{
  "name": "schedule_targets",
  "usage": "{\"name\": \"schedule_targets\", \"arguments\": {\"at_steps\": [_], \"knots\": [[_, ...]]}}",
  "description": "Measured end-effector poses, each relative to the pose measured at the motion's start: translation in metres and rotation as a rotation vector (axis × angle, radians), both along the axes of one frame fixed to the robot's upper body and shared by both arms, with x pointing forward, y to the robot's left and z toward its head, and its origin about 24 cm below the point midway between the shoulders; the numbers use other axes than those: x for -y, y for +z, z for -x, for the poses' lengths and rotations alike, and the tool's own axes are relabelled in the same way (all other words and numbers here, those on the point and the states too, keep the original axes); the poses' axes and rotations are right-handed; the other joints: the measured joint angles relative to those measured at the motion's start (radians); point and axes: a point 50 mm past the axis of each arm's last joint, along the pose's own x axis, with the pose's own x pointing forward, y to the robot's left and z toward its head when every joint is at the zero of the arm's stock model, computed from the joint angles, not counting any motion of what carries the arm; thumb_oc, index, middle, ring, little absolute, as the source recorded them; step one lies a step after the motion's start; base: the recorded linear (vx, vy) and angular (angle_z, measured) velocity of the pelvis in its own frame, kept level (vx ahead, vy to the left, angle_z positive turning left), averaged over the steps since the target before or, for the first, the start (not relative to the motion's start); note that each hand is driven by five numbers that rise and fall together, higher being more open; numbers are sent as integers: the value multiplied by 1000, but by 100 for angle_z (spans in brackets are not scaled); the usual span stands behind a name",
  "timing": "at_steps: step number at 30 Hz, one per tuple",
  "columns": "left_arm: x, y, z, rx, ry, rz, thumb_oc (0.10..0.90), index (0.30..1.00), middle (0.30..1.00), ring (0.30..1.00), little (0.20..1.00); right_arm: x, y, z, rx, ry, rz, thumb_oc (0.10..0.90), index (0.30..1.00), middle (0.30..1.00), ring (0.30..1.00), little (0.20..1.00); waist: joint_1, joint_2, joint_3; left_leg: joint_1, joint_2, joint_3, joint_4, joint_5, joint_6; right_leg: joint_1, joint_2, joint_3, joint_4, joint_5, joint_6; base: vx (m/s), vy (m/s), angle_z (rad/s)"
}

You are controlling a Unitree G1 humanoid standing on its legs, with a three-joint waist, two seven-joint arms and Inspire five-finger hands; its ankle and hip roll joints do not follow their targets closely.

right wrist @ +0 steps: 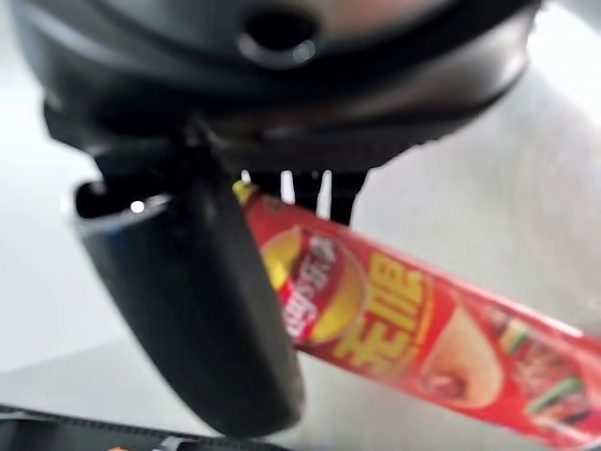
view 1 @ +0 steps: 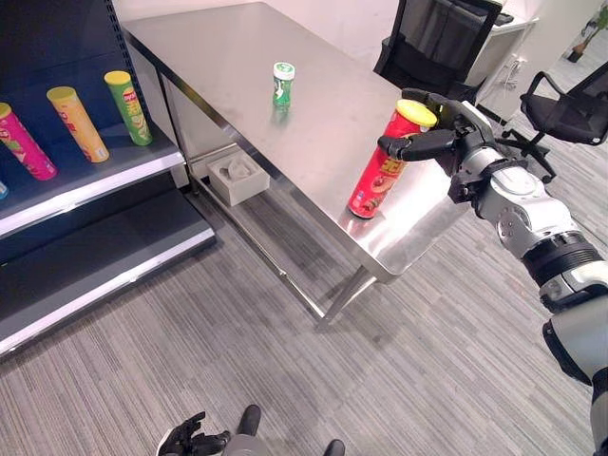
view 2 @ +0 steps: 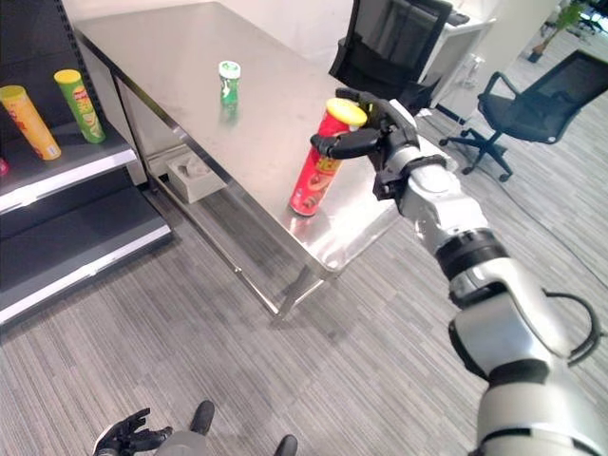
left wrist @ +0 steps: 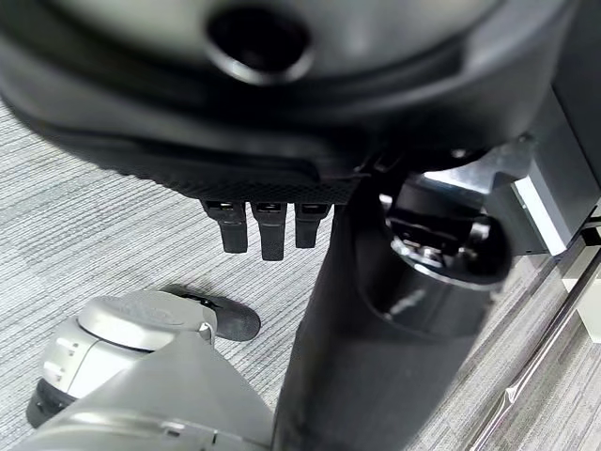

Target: Put the goods on the table back onto the shelves and tidy them up.

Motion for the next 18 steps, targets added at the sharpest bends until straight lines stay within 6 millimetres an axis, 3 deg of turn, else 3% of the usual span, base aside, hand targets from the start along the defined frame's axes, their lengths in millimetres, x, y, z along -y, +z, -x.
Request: {"name": "schedule_targets", "arguments": {"at_steps": [5,9,11,15,18], "knots": [[-1,0,0,-1,0,-2,800,900,900,900,900,-2,-10,-5,-71,-16,94,400,300,300,300,300,-2,-2,0,0,0,0,0,0,0,0,1,1,0,0,0,0,0,0],[-2,0,2,-4,9,-2,800,900,900,900,900,-11,-4,-2,-38,24,101,400,300,300,300,300,-11,-2,0,0,1,4,0,2,2,-2,0,4,0,0,0,-26,-4,-2],[-3,-1,6,-13,30,-1,800,900,900,900,900,-30,5,7,24,115,92,400,300,300,300,300,-33,-2,0,2,2,7,0,2,3,-2,1,6,0,0,0,-47,-23,-3],[-4,-1,10,-7,71,7,800,900,900,900,900,-50,19,44,193,299,64,400,300,300,300,300,-39,4,2,14,3,14,0,3,2,5,0,8,0,0,0,-34,-56,-5],[-3,1,5,19,75,12,800,900,900,900,900,-37,31,54,271,275,64,400,300,300,300,300,-34,11,2,17,5,12,0,3,1,12,2,7,0,-4,-6,-50,-118,2]]}}
